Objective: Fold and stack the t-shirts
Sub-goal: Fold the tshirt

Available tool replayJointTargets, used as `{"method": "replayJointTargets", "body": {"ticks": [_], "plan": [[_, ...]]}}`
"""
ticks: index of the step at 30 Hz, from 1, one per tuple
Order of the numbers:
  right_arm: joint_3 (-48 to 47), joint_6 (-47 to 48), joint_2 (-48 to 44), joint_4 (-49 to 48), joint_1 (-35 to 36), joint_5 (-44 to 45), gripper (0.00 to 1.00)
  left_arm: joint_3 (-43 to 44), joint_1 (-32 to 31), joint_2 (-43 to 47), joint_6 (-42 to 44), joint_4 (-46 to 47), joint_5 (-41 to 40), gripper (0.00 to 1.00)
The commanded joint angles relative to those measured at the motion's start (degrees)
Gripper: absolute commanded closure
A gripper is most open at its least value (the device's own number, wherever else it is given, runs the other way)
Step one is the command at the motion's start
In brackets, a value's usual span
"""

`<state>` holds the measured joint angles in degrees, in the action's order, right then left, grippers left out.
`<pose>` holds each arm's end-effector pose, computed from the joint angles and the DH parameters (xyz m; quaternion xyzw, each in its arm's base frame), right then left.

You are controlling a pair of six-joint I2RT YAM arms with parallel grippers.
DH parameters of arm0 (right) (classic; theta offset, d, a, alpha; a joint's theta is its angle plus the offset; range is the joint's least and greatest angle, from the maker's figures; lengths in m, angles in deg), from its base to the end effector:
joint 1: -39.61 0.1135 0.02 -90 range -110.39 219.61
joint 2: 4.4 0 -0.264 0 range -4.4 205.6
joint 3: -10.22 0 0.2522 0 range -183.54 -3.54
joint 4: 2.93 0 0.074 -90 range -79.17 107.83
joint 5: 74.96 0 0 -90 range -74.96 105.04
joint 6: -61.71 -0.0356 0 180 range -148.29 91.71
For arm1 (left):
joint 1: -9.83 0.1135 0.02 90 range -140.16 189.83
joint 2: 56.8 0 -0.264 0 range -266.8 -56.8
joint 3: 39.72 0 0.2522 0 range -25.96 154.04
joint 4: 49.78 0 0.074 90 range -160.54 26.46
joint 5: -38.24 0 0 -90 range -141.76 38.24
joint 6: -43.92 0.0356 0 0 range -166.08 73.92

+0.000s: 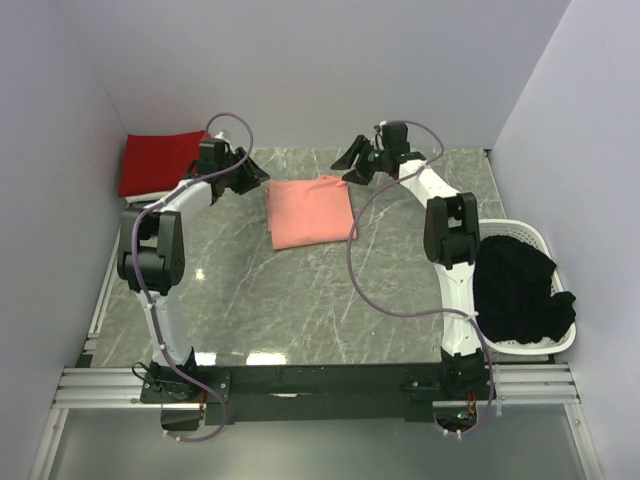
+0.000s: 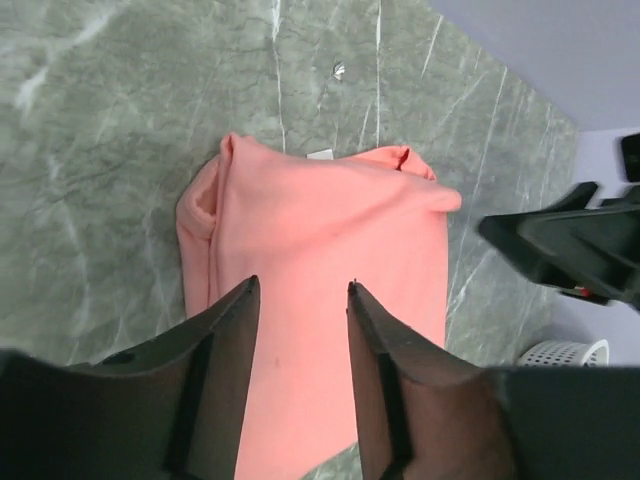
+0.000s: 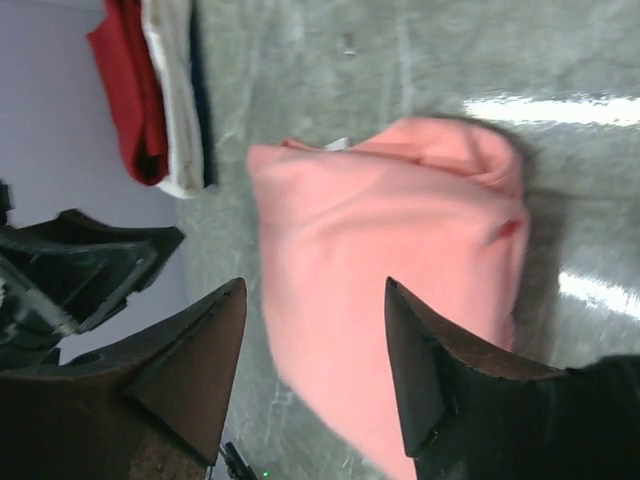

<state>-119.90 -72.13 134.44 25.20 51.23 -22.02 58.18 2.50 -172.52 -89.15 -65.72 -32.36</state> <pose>0.5344 0.1318 0.1876 0.0987 0.8541 0.4490 0.2432 0.4588 -0.0709 0.2144 -0.1912 0.8518 -0.3323 0.3571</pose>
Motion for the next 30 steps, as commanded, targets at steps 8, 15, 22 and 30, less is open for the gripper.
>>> {"method": "replayJointTargets", "body": {"ticks": [8,15,22,30], "plan": [[17.0,3.9,-23.4,-3.7,0.0,3.3,0.34,-7.8,0.0,3.7,2.7,-2.1,3.4,0.28],[30.9,5.3,-35.7,-7.1,1.0,5.9,0.34,-7.9,-1.3,-0.4,3.6,-2.8,5.8,0.27],[40.4,6.3,-44.2,-8.7,1.3,6.6,0.34,-7.0,-3.6,-3.5,3.7,-5.0,0.2,0.32],[45.2,8.3,-49.8,-8.2,1.7,7.1,0.35,-4.3,-6.3,-5.6,4.6,-8.8,-6.3,0.43]]}}
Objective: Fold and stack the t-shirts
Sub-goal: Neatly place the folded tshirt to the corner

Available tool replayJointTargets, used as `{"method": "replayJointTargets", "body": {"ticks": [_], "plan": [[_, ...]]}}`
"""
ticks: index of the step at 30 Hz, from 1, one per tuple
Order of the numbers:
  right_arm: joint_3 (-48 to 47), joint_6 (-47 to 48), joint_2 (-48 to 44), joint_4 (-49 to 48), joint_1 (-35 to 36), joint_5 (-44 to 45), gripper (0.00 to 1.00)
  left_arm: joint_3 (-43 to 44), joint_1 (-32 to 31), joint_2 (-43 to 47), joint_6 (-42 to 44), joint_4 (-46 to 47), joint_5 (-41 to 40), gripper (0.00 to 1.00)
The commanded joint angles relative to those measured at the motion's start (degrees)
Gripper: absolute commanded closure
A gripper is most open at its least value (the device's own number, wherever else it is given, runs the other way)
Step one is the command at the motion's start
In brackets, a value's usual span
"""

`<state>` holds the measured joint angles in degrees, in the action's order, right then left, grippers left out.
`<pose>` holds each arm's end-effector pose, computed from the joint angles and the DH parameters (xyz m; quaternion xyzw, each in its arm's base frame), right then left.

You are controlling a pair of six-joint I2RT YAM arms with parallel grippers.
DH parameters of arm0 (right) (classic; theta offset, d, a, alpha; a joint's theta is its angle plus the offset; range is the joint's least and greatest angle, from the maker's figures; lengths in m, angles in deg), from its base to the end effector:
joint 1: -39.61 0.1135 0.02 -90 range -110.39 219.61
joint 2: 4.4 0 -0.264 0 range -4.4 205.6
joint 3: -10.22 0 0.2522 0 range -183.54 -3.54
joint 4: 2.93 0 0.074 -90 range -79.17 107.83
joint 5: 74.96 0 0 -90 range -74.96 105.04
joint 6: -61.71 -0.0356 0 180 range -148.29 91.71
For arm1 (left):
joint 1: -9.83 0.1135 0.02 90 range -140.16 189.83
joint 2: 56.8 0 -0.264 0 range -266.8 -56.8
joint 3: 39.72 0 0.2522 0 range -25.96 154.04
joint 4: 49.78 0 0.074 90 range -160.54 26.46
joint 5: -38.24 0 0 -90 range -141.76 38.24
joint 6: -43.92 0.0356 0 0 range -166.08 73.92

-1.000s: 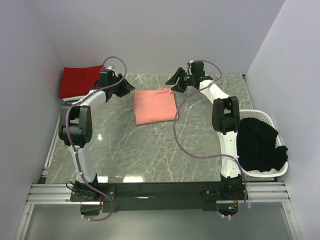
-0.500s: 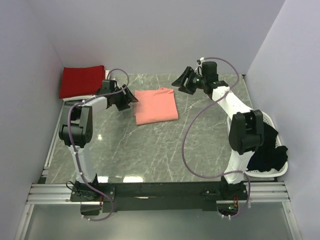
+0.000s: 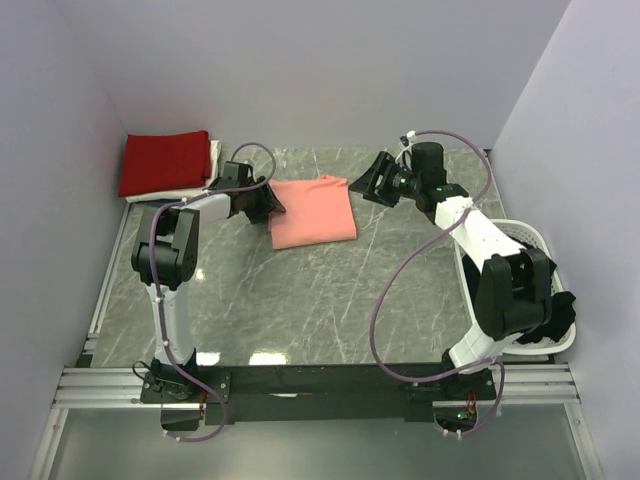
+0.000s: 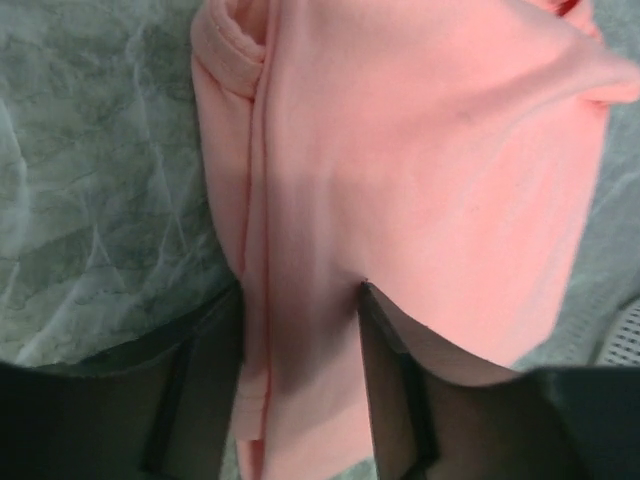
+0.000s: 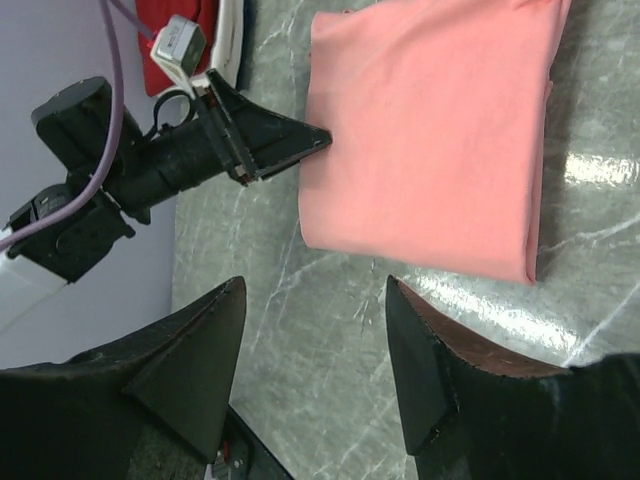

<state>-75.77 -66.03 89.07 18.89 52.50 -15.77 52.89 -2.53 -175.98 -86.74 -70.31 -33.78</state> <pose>0.3637 0.1019 0.2930 0.0479 0.8413 0.4155 0.3423 0.4350 -0.1066 0.1522 -0.1693 0.9054 -0.2914 0.2583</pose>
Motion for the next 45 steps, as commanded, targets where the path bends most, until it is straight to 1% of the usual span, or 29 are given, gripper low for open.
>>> {"method": "replayJointTargets", "body": {"ticks": [1,3,4,6,7,9,11,12,13,14,15,16,18,19,20,22,23,26,27,29,32,34,35,38,40,41,43,45], "plan": [[1.7,2.3,-5.7,-1.8,0.3,1.0,0.36,1.0,-1.4,-2.1,2.0,-4.3,-5.1,0.48],[2.4,2.6,-6.5,-1.8,0.4,1.1,0.36,0.9,-1.7,-2.6,1.7,-4.2,-5.4,0.53],[2.7,2.6,-7.2,-1.8,0.3,0.8,0.36,1.0,-2.0,-2.7,1.7,-4.3,-5.8,0.59],[3.1,2.6,-7.9,-1.8,0.3,0.7,0.36,1.8,-2.3,-3.4,1.9,-5.2,-6.3,0.63],[3.6,2.4,-8.6,-1.9,0.4,0.6,0.36,2.1,-2.8,-4.0,1.9,-5.4,-6.7,0.67],[4.0,2.5,-9.4,-1.9,0.4,0.7,0.37,3.0,-3.1,-4.3,2.0,-5.7,-7.0,0.71],[5.0,2.2,-10.3,-2.2,0.5,1.0,0.37,4.5,-3.6,-4.7,2.3,-6.8,-8.0,0.78],[5.5,2.1,-11.0,-2.3,0.6,1.0,0.37,5.2,-3.7,-5.0,2.8,-7.8,-8.5,0.86],[5.6,2.3,-11.2,-1.9,0.9,1.2,0.38,5.9,-3.9,-5.3,3.0,-8.4,-8.9,0.91],[5.8,2.4,-11.6,-1.5,1.2,1.6,0.38,7.4,-4.0,-5.4,3.3,-9.0,-10.1,0.98],[6.1,2.6,-12.4,-1.2,1.5,2.0,0.38,8.4,-4.0,-5.5,4.1,-9.7,-10.8,0.99],[6.5,2.8,-13.0,-0.9,1.8,2.3,0.38,9.6,-4.0,-6.0,4.6,-11.8,-11.6,0.99],[8.3,2.5,-15.3,-1.2,2.6,3.5,0.38,14.7,-4.0,-6.8,6.5,-15.0,-14.8,0.99],[8.9,2.5,-16.0,-1.3,2.8,3.6,0.38,16.8,-4.0,-7.7,7.4,-18.2,-16.4,1.00],[9.4,2.6,-16.6,-1.2,3.1,3.8,0.38,21.1,-4.0,-8.3,9.1,-20.2,-17.6,0.99],[10.2,2.9,-18.3,-0.3,3.9,5.1,0.39,26.9,-4.0,-9.4,10.8,-22.9,-22.5,1.00],[10.8,3.0,-19.5,0.0,4.3,5.6,0.39,28.6,-4.0,-10.0,12.9,-25.3,-26.6,1.00],[11.9,3.2,-21.2,0.3,5.3,6.4,0.39,34.9,-4.0,-10.9,17.2,-29.3,-32.3,1.00],[12.5,3.3,-22.3,0.5,6.0,6.7,0.39,36.4,-3.9,-11.2,18.2,-30.1,-36.3,1.00],[13.0,3.7,-23.2,1.2,6.7,8.0,0.39,39.7,-3.9,-12.0,20.6,-31.2,-40.3,1.00],[13.4,4.4,-24.5,2.3,7.2,9.2,0.39,41.1,-3.8,-12.0,28.4,-30.8,-48.3,1.00],[13.8,4.8,-25.1,3.1,7.5,9.5,0.39,41.2,-3.5,-11.5,31.6,-28.9,-52.5,1.00],[13.8,5.0,-25.1,3.5,7.7,9.9,0.39,41.0,-3.3,-11.3,33.0,-28.2,-55.9,1.00],[14.5,5.5,-25.7,4.0,8.7,10.9,0.39,41.8,-1.9,-10.4,38.2,-26.0,-57.8,1.00],[15.2,5.6,-25.6,4.0,9.3,11.3,0.39,42.7,-0.7,-9.5,39.6,-25.2,-58.0,1.00],[15.2,5.7,-25.4,4.2,10.0,11.6,0.39,43.7,-0.5,-9.2,42.2,-24.4,-58.2,1.00],[15.2,5.8,-24.5,4.8,10.7,12.1,0.40,44.7,0.1,-8.4,44.3,-23.4,-58.5,1.00],[15.0,6.0,-23.6,5.0,11.6,12.3,0.40,45.0,0.4,-7.2,48.4,-21.3,-58.9,1.00]]}}
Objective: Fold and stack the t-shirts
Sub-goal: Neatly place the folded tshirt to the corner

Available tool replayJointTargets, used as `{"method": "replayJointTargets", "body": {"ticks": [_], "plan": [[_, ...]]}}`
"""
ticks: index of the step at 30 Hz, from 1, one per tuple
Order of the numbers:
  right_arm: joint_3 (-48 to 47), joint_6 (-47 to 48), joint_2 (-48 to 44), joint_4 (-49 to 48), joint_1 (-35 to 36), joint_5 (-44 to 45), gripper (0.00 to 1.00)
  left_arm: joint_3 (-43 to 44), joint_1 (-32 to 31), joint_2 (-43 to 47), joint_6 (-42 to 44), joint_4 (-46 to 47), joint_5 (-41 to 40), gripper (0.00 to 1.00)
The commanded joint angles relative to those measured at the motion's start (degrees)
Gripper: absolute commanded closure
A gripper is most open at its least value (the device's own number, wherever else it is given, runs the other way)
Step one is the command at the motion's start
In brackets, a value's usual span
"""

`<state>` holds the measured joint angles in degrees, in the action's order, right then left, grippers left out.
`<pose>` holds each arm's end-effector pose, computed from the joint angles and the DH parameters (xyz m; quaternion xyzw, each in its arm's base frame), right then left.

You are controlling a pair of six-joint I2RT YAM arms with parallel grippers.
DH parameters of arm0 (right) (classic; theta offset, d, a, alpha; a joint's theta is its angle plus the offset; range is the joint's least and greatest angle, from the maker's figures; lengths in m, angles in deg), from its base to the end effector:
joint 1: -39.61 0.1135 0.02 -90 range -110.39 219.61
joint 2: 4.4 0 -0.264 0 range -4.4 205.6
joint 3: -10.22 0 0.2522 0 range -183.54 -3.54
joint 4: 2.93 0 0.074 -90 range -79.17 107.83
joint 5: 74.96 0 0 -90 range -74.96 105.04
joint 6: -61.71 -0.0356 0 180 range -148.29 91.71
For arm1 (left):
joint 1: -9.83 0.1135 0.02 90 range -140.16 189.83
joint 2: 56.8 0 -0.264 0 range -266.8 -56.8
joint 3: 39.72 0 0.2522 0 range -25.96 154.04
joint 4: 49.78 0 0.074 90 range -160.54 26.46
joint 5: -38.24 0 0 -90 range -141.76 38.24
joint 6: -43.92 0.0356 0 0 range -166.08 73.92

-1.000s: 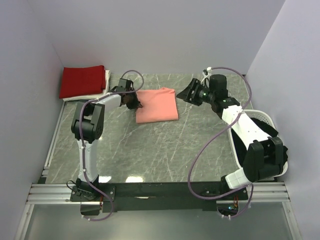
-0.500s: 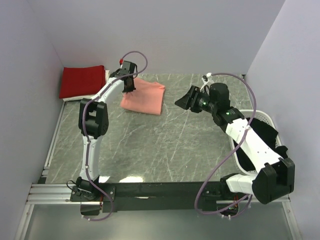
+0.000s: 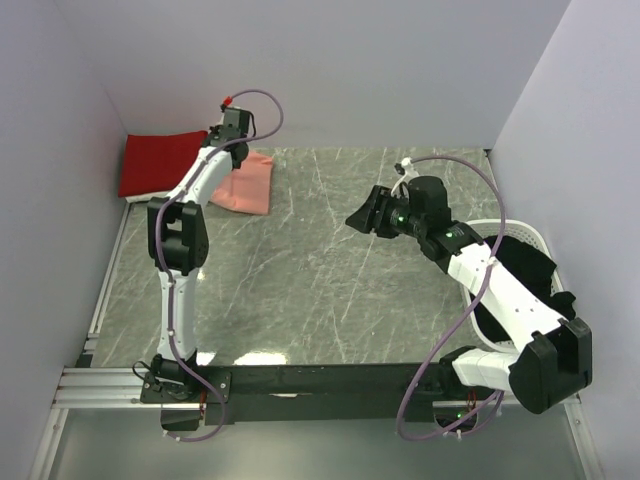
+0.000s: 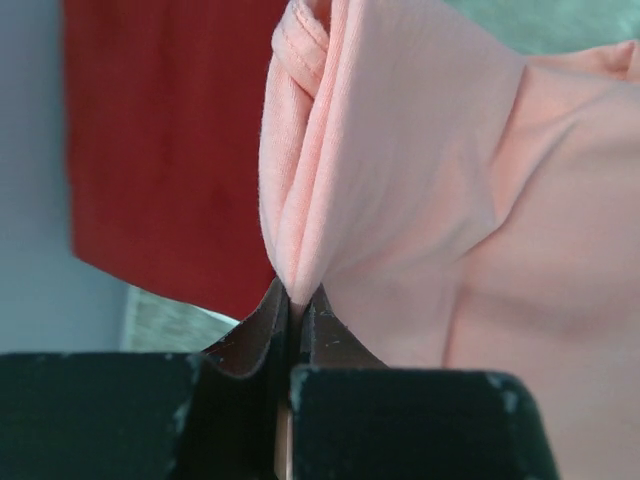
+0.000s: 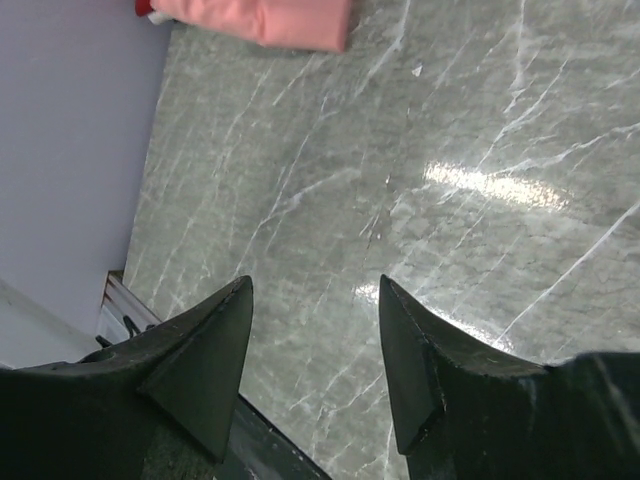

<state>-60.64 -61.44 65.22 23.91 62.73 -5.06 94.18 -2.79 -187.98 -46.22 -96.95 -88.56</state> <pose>0.2500 0.1201 0.3200 -0.0198 0.8381 0.3776 0.3931 0.5110 -0.0926 0.2524 -0.0264 0.8830 0.2484 0.3974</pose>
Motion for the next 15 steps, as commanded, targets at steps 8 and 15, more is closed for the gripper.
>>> {"method": "replayJointTargets", "body": {"ticks": [8,15], "plan": [[-0.2,1.3,2.0,0.9,3.5,1.8,0.41,11.3,2.3,5.5,16.1,5.6,-3.5,1.00],[-1.2,1.4,3.1,1.9,4.3,2.0,0.41,15.4,3.0,6.5,19.3,5.8,-2.9,1.00]]}}
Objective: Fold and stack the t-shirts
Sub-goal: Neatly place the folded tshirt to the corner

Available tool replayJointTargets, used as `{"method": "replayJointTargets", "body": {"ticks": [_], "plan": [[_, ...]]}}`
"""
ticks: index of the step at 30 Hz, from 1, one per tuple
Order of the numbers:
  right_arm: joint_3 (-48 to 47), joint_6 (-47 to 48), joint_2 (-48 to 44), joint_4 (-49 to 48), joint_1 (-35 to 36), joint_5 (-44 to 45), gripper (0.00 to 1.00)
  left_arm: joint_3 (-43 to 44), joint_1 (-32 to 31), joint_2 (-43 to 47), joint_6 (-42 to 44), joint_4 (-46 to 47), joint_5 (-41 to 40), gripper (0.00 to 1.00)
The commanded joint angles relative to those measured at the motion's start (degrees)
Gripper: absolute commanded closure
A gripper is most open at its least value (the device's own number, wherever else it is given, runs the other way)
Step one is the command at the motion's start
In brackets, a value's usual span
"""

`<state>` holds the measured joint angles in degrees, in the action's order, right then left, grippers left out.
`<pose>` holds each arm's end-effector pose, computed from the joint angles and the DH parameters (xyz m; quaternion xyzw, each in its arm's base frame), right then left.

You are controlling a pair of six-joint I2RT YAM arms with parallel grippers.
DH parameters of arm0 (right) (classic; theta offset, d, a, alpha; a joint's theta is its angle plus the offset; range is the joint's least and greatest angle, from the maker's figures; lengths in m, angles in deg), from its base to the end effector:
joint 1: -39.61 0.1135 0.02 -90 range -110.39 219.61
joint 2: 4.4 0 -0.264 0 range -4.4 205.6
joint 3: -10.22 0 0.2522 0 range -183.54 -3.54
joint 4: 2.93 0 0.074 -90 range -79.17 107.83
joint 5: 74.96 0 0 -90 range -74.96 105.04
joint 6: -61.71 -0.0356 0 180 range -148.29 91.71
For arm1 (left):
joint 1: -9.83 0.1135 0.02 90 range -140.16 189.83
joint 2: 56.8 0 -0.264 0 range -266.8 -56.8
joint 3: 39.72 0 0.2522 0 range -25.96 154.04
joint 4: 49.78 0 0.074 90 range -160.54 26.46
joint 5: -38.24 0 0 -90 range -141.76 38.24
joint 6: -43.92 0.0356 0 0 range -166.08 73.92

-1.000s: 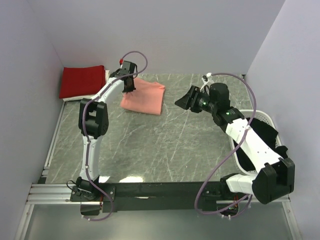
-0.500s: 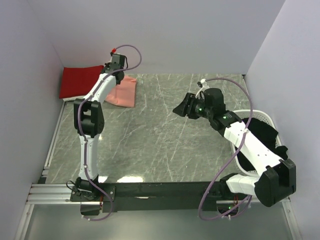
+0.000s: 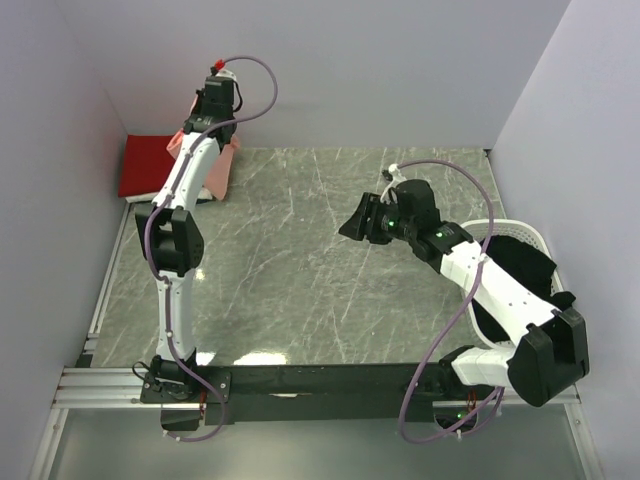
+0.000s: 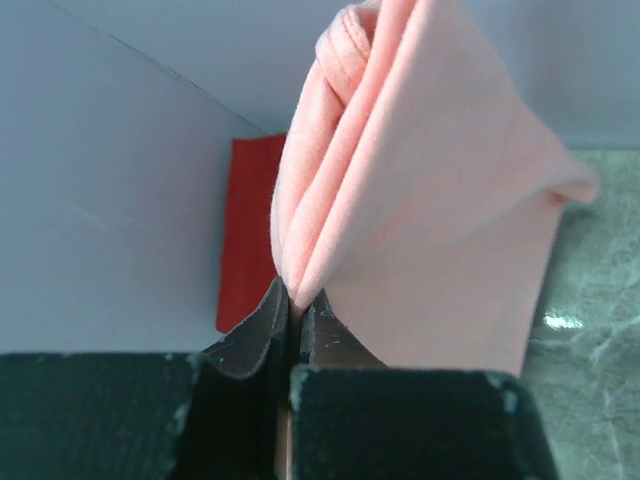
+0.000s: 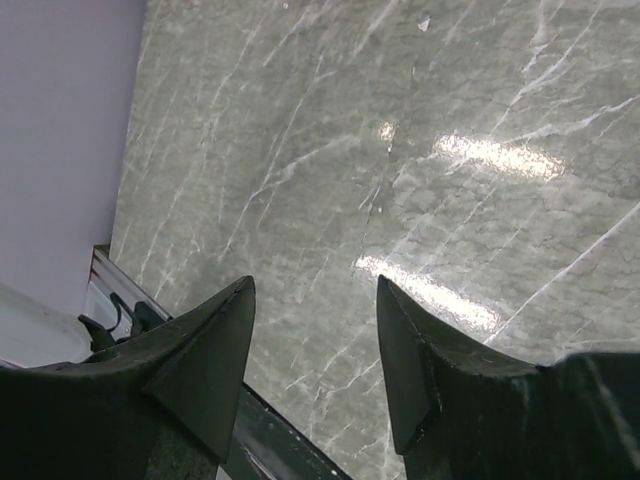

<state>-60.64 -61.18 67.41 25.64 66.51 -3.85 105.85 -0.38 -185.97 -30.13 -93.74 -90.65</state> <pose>0.2476 0.1385 0.3071 -0.0380 0.8554 0.3705 0.3600 0.5146 -0.0700 0.3423 0.0144 0.8245 0.3088 0.4739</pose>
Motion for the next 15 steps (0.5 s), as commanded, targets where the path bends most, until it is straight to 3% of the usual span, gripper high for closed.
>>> {"method": "replayJointTargets", "body": {"ticks": [1,15], "plan": [[-1.3,1.2,1.1,0.5,0.6,0.9,0.41,4.7,0.7,4.4,3.5,2.5,-0.7,1.00],[-3.7,1.2,2.2,1.7,1.5,1.5,0.42,7.0,4.0,8.0,2.3,1.7,5.8,1.00]]}}
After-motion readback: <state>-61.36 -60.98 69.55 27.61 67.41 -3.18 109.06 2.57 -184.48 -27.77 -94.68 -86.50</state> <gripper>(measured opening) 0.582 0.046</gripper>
